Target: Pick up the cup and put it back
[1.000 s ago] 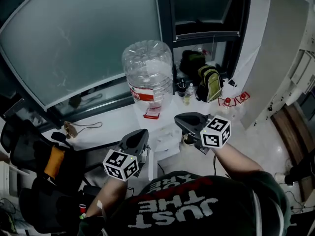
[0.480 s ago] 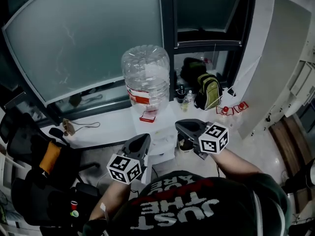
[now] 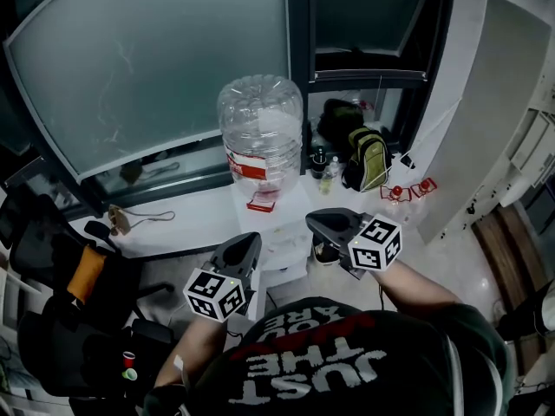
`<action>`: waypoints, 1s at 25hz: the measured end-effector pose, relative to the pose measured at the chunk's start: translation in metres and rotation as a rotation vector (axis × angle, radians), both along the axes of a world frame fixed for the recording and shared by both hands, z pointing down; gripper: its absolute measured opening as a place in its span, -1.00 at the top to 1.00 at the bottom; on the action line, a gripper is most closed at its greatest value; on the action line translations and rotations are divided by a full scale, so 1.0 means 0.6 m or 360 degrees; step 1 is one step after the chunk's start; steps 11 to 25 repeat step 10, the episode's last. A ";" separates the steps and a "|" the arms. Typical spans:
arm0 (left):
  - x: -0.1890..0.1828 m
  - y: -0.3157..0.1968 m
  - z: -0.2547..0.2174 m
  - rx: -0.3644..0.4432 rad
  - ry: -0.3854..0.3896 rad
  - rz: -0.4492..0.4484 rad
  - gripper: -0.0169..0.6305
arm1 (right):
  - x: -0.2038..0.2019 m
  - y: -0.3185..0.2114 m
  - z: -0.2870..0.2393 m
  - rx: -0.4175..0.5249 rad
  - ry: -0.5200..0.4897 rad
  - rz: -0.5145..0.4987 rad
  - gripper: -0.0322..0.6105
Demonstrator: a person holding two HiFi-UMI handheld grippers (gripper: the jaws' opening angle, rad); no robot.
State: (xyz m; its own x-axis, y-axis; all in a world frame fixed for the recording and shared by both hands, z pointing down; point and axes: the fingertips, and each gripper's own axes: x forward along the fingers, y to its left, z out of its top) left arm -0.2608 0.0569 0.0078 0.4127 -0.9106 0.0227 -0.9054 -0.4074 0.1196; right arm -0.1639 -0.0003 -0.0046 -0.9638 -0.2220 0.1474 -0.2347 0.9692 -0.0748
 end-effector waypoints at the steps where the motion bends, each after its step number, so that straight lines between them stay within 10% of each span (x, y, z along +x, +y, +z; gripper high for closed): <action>1: 0.000 0.000 0.000 -0.0001 -0.0001 0.0002 0.92 | -0.001 0.000 -0.001 0.0003 0.0001 -0.0001 0.80; 25: 0.002 0.003 0.000 -0.0003 -0.0004 0.0015 0.92 | 0.002 0.006 -0.001 0.0014 0.0015 -0.0008 0.80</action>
